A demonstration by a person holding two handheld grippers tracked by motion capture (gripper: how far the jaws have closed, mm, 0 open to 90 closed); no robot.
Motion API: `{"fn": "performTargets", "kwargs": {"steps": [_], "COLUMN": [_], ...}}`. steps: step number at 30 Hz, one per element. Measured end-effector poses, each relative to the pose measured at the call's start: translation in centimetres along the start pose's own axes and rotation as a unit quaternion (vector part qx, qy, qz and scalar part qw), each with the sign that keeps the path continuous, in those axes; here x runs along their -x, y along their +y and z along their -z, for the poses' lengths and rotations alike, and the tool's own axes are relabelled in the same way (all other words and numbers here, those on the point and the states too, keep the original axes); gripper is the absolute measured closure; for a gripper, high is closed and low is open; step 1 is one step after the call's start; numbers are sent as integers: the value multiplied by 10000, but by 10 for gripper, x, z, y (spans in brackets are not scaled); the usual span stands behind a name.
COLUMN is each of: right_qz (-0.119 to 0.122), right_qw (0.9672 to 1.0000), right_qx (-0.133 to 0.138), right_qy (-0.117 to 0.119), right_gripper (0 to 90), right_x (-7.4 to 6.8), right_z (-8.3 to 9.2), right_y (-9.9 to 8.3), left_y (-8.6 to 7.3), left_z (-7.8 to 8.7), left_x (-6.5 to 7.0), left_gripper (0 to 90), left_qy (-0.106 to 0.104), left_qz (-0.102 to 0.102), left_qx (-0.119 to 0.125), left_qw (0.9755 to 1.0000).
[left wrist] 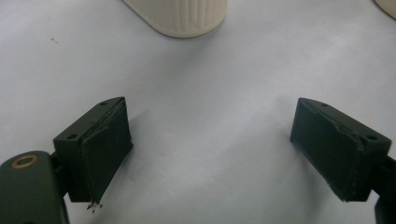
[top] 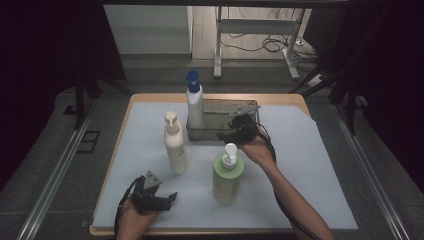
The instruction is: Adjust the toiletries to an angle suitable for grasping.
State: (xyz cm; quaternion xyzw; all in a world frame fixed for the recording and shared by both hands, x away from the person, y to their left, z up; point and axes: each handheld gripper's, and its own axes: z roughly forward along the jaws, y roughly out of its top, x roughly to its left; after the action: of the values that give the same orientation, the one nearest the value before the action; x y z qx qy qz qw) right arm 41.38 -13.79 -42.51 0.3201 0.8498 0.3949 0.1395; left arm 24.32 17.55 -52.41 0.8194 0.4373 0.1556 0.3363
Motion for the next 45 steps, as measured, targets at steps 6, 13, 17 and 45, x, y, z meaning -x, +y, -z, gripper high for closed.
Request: {"fn": "performTargets", "kwargs": {"steps": [6, 13, 17, 45], "right_qz": [28, 35, 56, 252], "right_qw": [10000, 10000, 10000, 9992], "right_qx": [21, 13, -1, -19], "right_qy": [22, -60, -35, 319], "right_gripper": [311, 283, 271, 231], "right_x": [0, 1, 0, -27], "right_z": [15, 32, 41, 98], "right_y": [-10, -28, -38, -106], "left_y": [0, 0, 0, 0], "left_z": [0, 0, 0, 0], "left_x": [0, 0, 0, 0], "left_gripper": [120, 120, 120, 120], "left_qy": [4, 5, 6, 12], "left_qz": [0, 0, 1, 4], "left_qx": [1, 2, 2, 6], "left_qw": [10000, 10000, 10000, 10000]}}
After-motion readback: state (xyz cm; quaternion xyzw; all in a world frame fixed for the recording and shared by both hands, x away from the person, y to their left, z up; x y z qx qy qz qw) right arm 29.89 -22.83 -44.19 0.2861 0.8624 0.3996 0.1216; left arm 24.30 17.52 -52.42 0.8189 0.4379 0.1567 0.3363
